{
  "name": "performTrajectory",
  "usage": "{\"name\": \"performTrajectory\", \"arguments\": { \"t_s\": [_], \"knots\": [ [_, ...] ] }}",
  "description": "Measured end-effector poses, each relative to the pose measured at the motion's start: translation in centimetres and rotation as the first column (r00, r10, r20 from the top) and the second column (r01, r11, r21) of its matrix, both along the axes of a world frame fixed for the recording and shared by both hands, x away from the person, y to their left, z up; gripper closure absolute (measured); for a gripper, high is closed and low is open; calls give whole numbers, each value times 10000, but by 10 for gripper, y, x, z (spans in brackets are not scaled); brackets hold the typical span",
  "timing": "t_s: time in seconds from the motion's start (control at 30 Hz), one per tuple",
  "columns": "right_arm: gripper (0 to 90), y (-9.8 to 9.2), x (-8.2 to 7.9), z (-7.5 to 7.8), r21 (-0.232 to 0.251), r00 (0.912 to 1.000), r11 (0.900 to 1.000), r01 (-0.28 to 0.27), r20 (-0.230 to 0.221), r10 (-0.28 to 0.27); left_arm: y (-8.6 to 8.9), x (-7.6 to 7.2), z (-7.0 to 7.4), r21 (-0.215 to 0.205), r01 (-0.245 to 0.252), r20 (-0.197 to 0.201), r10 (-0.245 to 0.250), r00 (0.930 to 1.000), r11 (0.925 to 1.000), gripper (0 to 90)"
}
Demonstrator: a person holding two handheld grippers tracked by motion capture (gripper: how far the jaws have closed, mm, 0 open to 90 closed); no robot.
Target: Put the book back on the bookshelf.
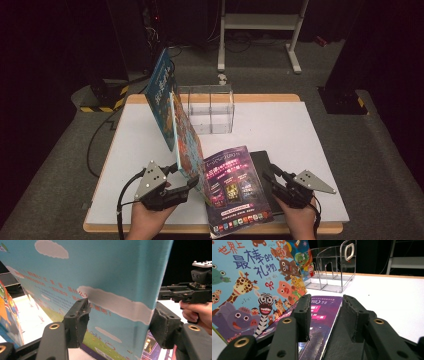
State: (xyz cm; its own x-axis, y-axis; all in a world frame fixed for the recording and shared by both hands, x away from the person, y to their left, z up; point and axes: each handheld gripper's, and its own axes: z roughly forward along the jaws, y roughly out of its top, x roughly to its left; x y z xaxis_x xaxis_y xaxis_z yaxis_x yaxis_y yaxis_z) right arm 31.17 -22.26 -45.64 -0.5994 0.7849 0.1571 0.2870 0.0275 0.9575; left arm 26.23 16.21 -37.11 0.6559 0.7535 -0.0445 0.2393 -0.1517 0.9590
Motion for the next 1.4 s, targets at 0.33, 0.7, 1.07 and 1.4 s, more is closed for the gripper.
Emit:
{"name": "performTrajectory", "arguments": {
  "t_s": [0.33, 0.7, 1.07, 1.4],
  "knots": [
    [593, 2, 1, -2, -33, 10000, 10000, -25, -91, 24, 7, -2, 3, 116, -132, 167, 130, 9998, 9998, 438],
    [593, 2, 2, -3, -31, 9999, 10000, -23, -155, 23, 14, -7, 5, 121, -151, 320, 147, 9994, 9998, 540],
    [593, 1, 2, -4, 62, 9998, 10000, -34, -197, 35, 23, -10, 7, 61, -434, 661, 429, 9969, 9990, 736],
    [596, 2, 3, -6, 84, 9996, 9999, -56, -287, 58, 38, -12, 4, 331, -1463, 1161, 1416, 9831, 9887, 800]
  ]
}}
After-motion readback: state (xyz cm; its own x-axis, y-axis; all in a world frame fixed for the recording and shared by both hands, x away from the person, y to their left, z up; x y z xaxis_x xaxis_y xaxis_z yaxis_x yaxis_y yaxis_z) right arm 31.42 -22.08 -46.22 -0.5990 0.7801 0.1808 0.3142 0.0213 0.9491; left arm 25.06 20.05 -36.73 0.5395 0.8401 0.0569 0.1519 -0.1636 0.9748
